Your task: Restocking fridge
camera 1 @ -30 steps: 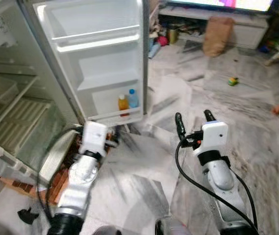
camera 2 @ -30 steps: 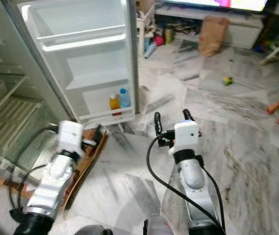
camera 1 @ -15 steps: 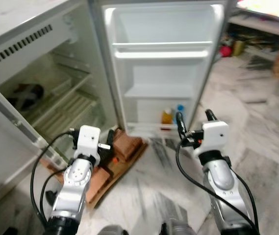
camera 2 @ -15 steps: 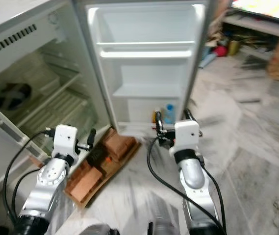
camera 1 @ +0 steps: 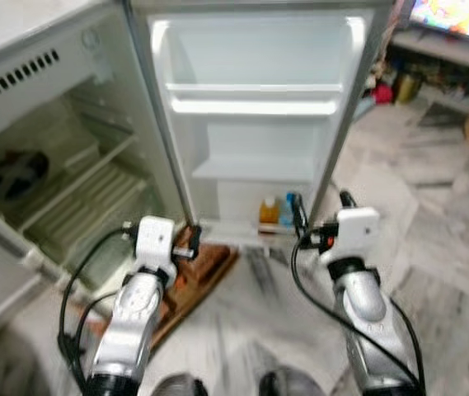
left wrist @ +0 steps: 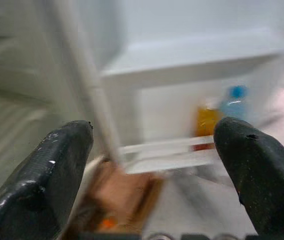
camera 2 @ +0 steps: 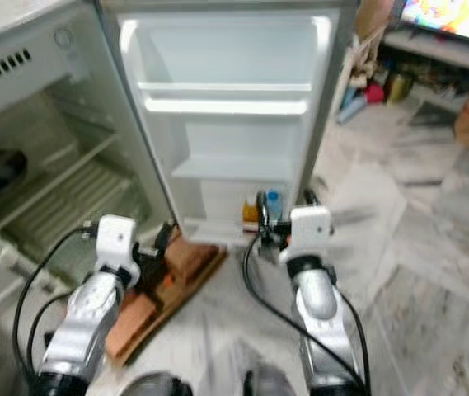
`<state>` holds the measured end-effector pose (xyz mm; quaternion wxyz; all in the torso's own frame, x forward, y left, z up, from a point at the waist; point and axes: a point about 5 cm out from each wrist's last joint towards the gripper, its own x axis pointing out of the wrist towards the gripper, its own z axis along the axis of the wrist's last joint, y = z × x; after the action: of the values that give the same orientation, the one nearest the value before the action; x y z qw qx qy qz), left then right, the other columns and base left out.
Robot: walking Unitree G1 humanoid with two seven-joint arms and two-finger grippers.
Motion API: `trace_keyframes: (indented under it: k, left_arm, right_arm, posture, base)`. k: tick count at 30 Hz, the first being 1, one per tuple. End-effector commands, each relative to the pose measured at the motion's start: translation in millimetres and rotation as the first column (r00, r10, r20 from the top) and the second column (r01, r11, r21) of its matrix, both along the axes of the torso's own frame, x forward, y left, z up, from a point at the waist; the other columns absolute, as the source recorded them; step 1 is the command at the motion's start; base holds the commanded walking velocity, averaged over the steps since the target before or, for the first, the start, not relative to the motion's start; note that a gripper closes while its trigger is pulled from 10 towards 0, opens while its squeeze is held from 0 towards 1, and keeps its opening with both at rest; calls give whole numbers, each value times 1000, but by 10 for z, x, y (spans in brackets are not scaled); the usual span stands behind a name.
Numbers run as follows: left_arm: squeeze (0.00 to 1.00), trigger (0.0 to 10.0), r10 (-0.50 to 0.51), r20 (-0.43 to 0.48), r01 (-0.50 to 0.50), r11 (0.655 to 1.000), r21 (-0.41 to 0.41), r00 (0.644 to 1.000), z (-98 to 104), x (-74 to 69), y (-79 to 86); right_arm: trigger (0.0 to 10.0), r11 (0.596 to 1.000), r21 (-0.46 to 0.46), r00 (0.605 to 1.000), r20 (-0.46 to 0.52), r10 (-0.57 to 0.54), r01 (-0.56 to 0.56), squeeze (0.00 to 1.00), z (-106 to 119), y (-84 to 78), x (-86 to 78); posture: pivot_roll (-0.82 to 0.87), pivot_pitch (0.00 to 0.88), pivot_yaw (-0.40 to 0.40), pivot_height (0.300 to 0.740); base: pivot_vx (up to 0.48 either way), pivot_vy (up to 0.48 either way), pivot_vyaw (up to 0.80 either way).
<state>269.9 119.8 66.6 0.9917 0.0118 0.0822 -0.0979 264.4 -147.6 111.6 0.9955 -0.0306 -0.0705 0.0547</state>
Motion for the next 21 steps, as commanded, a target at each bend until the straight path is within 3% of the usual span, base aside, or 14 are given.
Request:
trace_keyframes:
  k: [1, 21]
  left_arm:
    - [0, 10000, -13, 4, 13, 1000, -2, 1000, 20, 5, -35]
    - [0, 10000, -37, 25, 36, 999, 24, 999, 42, 34, -37]
  right_arm:
    - [10000, 1000, 1, 1000, -16, -8, 8, 0, -27, -20, -5]
    - [10000, 1000, 2, 1000, -23, -3, 3, 0, -31, -11, -8]
  posture:
    - [-2, 95, 42, 740]
    - [-6, 96, 44, 740]
  base:
    - [0, -435, -800]
    - [0, -402, -800]
